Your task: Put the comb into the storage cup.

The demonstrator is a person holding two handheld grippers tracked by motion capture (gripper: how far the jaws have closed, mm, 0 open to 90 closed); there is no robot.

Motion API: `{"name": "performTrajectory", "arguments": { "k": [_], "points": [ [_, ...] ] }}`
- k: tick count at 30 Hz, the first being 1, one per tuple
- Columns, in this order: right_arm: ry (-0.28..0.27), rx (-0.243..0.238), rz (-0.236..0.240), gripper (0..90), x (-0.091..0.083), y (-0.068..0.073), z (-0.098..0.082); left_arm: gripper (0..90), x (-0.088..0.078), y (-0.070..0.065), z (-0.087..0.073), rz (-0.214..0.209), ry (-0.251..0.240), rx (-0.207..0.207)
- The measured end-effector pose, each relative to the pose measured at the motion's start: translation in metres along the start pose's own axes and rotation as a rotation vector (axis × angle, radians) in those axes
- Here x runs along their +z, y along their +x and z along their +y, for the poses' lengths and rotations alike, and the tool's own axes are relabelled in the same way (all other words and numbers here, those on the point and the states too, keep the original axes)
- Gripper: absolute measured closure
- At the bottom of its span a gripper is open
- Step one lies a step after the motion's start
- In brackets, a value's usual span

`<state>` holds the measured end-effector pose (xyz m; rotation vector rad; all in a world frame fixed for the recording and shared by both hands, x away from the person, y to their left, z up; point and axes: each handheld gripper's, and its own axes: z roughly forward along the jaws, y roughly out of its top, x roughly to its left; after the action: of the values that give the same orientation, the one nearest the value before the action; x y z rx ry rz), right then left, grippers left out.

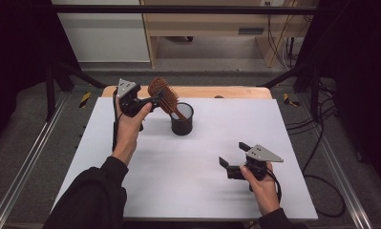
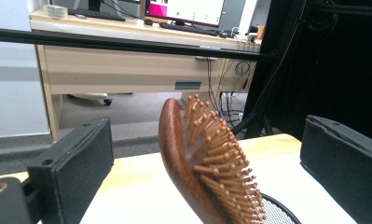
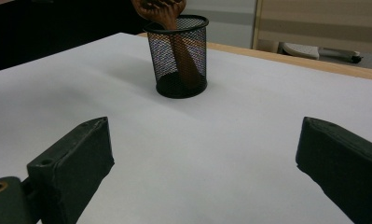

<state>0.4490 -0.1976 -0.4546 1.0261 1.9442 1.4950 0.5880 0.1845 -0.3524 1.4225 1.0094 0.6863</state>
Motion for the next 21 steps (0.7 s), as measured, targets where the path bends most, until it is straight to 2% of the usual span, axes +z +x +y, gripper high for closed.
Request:
{"name": "performTrajectory", "arguments": {
  "k": [8,14,17,21],
  "points": [
    [0.000,-0.005,-0.004,3.9,0.000,-0.001,0.000,2.9,-0.019,0.005,-0.005,-0.002,-0.018,-0.008],
    [-0.005,-0.010,-0.008,3.9,-0.002,0.001,0.001,2.9,-0.039,0.002,-0.007,-0.010,-0.034,-0.007],
    [-0.006,-0.012,-0.008,3.9,-0.003,0.003,0.002,2.5,-0.051,0.000,-0.007,-0.021,-0.036,0.007],
    [-0.010,-0.011,-0.012,3.8,-0.003,0.002,0.002,2.3,-0.064,-0.002,-0.006,-0.026,-0.038,0.053]
  ]
}}
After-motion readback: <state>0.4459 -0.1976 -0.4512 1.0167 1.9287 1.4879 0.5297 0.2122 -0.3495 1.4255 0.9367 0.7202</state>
